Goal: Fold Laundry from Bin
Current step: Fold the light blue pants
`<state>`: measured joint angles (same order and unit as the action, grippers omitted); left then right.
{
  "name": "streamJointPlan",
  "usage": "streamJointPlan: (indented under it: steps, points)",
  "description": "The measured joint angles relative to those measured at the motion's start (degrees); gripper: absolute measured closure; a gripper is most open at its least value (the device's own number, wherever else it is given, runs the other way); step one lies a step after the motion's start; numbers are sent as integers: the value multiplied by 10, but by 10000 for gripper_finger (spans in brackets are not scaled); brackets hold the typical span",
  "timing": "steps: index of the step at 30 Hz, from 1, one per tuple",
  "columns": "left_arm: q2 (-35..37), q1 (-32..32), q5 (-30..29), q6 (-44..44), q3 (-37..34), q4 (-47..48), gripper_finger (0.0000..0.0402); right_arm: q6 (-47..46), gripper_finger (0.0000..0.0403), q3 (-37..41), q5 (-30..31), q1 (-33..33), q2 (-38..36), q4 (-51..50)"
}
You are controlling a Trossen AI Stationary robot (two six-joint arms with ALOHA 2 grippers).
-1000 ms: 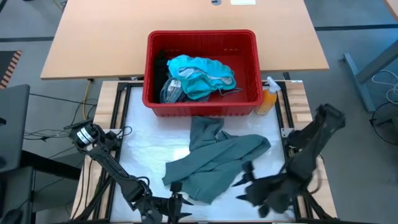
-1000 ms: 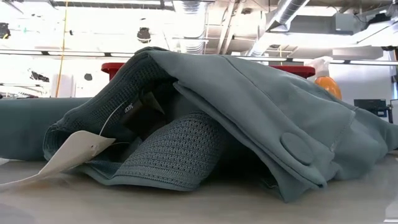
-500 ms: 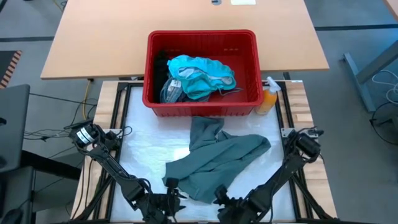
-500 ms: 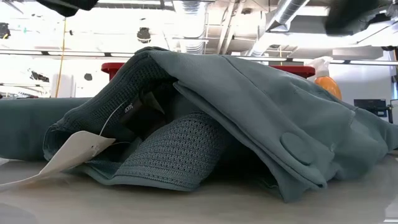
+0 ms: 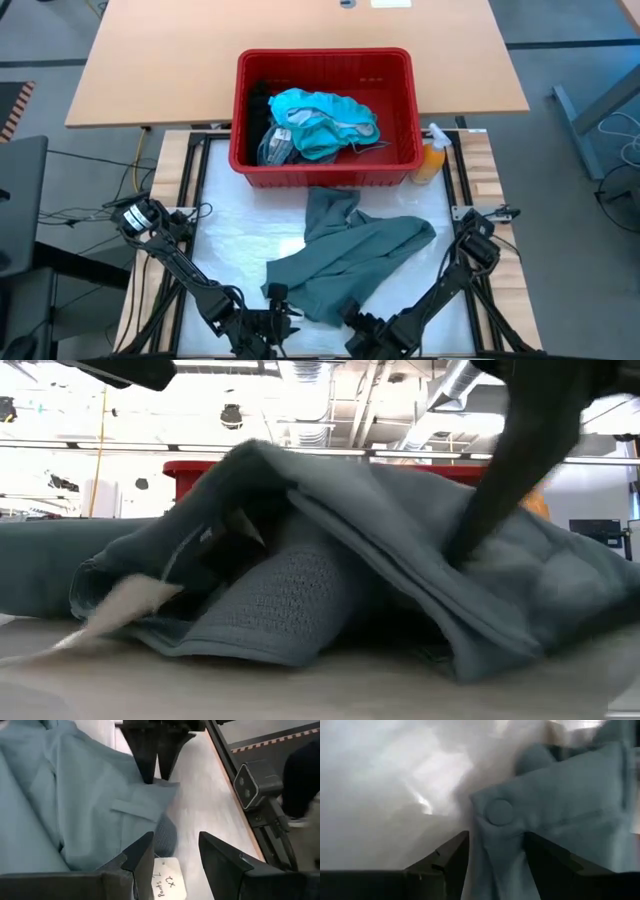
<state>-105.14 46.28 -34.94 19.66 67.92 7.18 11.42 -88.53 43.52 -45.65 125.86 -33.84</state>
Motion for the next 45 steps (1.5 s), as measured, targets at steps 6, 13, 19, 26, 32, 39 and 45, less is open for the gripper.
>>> streamJointPlan:
  steps: [6,13,19,26,32,39,45]
  points:
    - [0,-11,-2,-16,0,4,255,-7,200,9,28,31,2,0]
    - [23,-28,-4,-97,11,-32,255,-36,376,12,-110,113,-18,13]
    - [132,-31,-46,-133,15,3,255,-34,379,14,-220,175,-129,3]
    - [296,-44,-45,-130,16,-5,255,-113,379,14,-349,221,-342,47]
    - [344,-61,-44,-170,16,-10,255,-250,379,11,-346,209,-480,137]
    - [339,-75,-38,-188,16,-3,255,-341,379,12,-258,149,-523,80]
    - [339,-76,-98,-155,16,71,255,-380,379,12,-259,129,-504,-2]
